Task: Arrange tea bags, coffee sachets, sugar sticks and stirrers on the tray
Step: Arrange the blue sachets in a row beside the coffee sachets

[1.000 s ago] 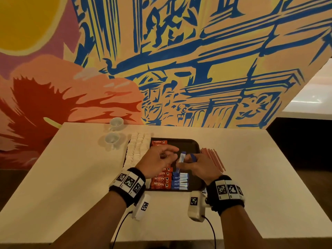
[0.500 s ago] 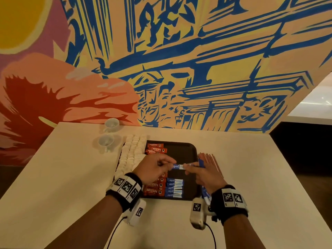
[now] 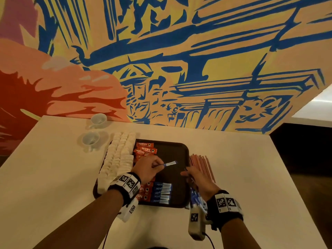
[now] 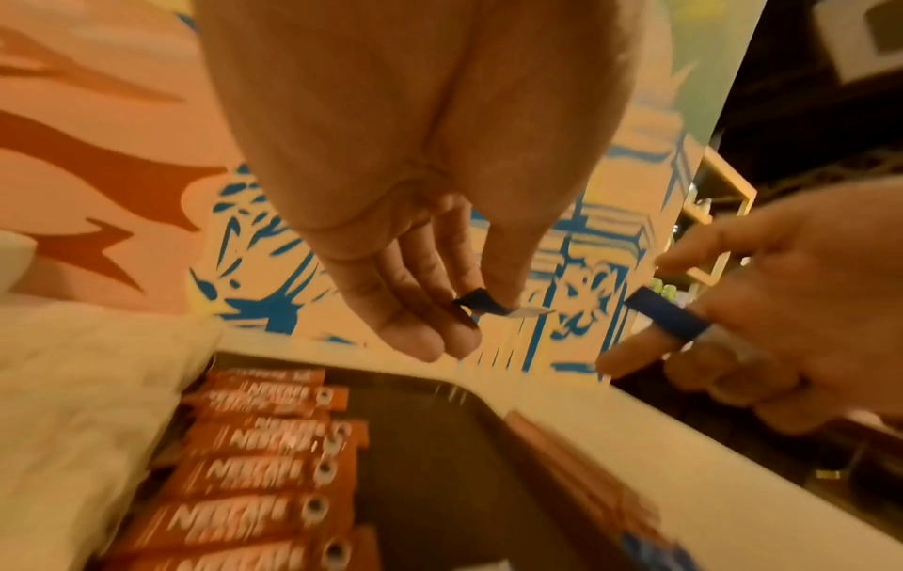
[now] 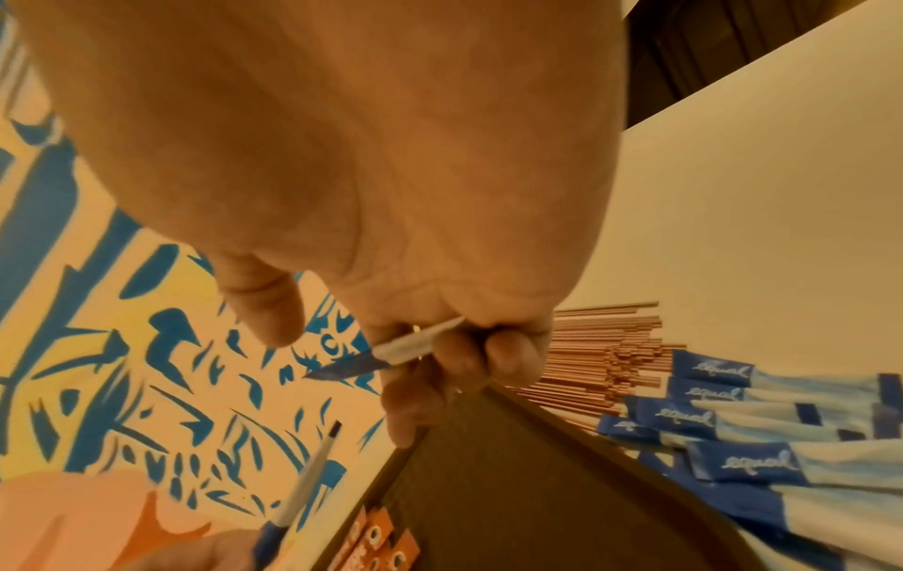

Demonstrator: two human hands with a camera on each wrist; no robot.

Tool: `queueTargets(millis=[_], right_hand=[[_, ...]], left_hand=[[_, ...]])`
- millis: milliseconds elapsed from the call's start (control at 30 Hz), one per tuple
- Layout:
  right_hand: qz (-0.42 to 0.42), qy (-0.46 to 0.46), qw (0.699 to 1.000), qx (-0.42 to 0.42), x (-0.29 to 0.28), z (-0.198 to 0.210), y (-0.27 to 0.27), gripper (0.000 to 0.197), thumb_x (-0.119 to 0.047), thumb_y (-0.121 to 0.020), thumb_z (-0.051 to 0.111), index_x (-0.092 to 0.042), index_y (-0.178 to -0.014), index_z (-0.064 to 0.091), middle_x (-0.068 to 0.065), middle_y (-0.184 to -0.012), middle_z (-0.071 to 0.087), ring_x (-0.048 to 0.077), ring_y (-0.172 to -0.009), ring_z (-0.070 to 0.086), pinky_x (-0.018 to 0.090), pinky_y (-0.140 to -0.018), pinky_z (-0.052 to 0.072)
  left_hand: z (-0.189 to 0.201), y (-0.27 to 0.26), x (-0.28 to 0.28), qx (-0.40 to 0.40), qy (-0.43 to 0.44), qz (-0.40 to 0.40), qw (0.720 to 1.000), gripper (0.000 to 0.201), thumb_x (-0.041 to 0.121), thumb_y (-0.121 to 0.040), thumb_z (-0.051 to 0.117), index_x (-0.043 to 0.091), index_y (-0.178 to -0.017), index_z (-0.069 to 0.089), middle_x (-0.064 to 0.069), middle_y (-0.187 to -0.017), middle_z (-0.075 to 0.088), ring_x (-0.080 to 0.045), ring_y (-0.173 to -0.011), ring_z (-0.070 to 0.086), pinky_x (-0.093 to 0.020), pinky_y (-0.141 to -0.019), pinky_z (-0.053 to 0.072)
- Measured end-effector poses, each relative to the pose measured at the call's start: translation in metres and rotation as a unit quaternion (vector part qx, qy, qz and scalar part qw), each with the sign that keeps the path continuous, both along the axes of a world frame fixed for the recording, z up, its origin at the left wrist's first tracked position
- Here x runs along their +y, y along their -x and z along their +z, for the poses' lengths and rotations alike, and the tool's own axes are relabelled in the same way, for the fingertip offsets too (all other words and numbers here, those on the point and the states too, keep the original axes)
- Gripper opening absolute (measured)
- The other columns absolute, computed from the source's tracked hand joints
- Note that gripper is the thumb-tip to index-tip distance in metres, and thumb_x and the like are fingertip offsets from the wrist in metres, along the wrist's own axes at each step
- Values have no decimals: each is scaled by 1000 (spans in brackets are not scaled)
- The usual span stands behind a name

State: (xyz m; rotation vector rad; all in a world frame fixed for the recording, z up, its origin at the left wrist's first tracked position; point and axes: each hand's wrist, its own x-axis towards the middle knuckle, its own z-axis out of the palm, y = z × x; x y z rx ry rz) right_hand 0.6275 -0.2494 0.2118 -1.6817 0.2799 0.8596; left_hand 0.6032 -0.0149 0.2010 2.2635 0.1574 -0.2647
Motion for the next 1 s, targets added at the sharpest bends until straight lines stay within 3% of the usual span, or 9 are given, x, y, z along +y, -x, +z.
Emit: queueTargets(millis=[100,167,200,300,400,467,600,733,1000], right_hand=[[-3,32,999,11,-10,-14,-3,37,-23,-105,39,-2,-113,69,25,-105,63,12,-68,48,25,-57,35],[39,43,998,3,-16,-15,-7,30,-11,-104,41,-6,-102,71,9,-89,68,7,-59,51,17,-50,39],[67,53,996,-10,-20,-18,-10,28,-6,-103,42,-7,-105,71,1,-82,65,4,-59,53,12,-49,40],[158,92,980,-77,-31,-28,-16,32,-5,-103,46,-15,-127,65,-6,-77,60,0,-62,54,8,-54,41],[198,88,971,-100,-39,-35,-19,29,-14,-102,55,-25,-128,62,-6,-92,67,1,-78,61,13,-71,48],[206,78,970,-105,-41,-38,-22,29,-17,-98,63,-24,-126,65,-5,-105,72,6,-92,67,22,-84,52],[180,69,976,-105,-42,-50,-26,21,-19,-91,74,-18,-112,74,-5,-96,78,6,-87,73,22,-78,53],[177,65,974,-128,-40,-52,-25,13,-18,-90,75,-23,-102,76,-5,-93,77,7,-85,72,24,-81,58],[129,55,981,-136,-35,-51,-21,12,-14,-91,74,-21,-100,76,-4,-87,75,5,-71,69,21,-69,58]], left_hand=[[-35,-3,-11,37,-49,21,998,8,31,-94,65,28,-102,67,11,-99,68,-8,-94,63,-27,-84,52],[-52,-4,-18,50,-102,23,993,6,33,-96,61,31,-100,65,10,-97,66,-10,-91,61,-30,-82,52],[-59,-5,-21,53,-127,19,990,6,33,-96,60,31,-100,64,9,-98,65,-11,-92,60,-32,-83,52],[-78,-9,-27,54,-180,-6,982,8,32,-97,56,32,-101,63,8,-111,56,-17,-107,54,-36,-91,47],[-92,-12,-30,65,-214,-26,974,14,34,-96,57,32,-107,65,5,-125,51,-20,-115,48,-37,-97,43],[-99,-13,-30,69,-232,-38,970,17,32,-95,59,31,-110,67,4,-131,50,-21,-120,46,-38,-100,43],[-105,-10,-27,70,-242,-45,967,18,31,-95,61,30,-111,69,2,-138,47,-24,-124,46,-38,-103,44],[-106,-7,-27,63,-237,-49,968,20,28,-96,58,28,-113,69,2,-128,55,-22,-119,48,-38,-98,46],[-105,-6,-29,52,-226,-76,970,20,22,-97,56,28,-110,70,4,-122,57,-20,-119,47,-34,-101,45]])
